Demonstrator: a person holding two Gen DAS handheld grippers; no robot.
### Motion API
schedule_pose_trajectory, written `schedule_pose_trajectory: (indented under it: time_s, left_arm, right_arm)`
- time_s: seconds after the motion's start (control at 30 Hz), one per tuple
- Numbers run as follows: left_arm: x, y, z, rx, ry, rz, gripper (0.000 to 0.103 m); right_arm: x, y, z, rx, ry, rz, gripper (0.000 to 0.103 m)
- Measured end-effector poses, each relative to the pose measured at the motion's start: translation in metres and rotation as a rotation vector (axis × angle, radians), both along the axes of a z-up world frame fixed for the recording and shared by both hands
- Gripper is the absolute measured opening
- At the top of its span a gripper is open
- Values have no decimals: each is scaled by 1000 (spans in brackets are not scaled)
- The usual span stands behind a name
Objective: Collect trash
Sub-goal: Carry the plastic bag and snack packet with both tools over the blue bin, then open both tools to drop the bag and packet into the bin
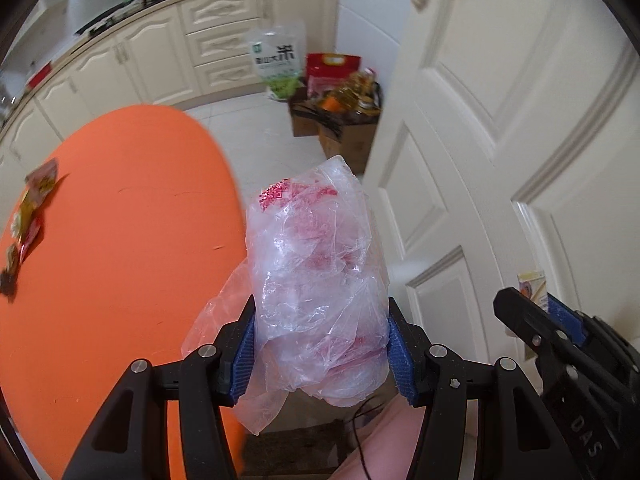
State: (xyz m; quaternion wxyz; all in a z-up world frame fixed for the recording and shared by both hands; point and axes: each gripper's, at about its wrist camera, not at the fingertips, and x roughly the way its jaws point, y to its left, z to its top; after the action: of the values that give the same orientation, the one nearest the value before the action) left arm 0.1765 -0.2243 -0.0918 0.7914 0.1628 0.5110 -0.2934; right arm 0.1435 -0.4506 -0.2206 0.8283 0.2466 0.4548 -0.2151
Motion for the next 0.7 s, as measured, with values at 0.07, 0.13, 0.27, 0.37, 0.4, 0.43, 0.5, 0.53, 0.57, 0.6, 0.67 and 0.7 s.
schedule_pose_trajectory:
  time_s: [0.07, 0.13, 0.27, 0.37, 0.4, 0.43, 0.5, 0.53, 0.57, 0.6, 0.67, 0.7]
  left_arm:
    - [-2, -12, -2, 25, -17, -13, 61]
    - [-5, -24, -5, 47, -11, -23, 64]
    - [2, -39, -8, 51, 25, -42, 65]
    - [8, -40, -8, 68, 21, -43, 65]
    - [10, -42, -9, 71, 26, -51, 65]
    - [11, -44, -9, 75, 28, -58, 65]
    - [13, -49, -11, 90, 26, -72, 66]
    - [13, -53, -12, 95, 25, -77, 66]
    - [14, -57, -14, 98, 28, -82, 66]
    - [14, -60, -15, 101, 35, -92, 66]
    - [16, -64, -18, 103, 57, -111, 66]
    - [17, -65, -17, 102, 65, -113, 66]
  right_arm:
    - [-7, -7, -2, -3, 7, -17, 27]
    - [-11, -13, -3, 4, 6, -27, 27]
    - [-13, -21, -6, 6, 10, -41, 27]
    - [-9, -23, -12, 16, 16, -38, 27]
    - [-7, -21, -13, 22, 18, -35, 27]
    - [-5, -20, -15, 29, 16, -32, 27]
    - [-4, -19, -16, 38, 11, -25, 27]
    - [-5, -20, -16, 36, 10, -23, 27]
    - [-7, -20, -15, 32, 9, -21, 27]
    - [-8, -20, -15, 30, 9, -19, 27]
    - [-11, -19, -14, 31, 6, -19, 27]
    - [-13, -20, -14, 31, 5, -23, 27]
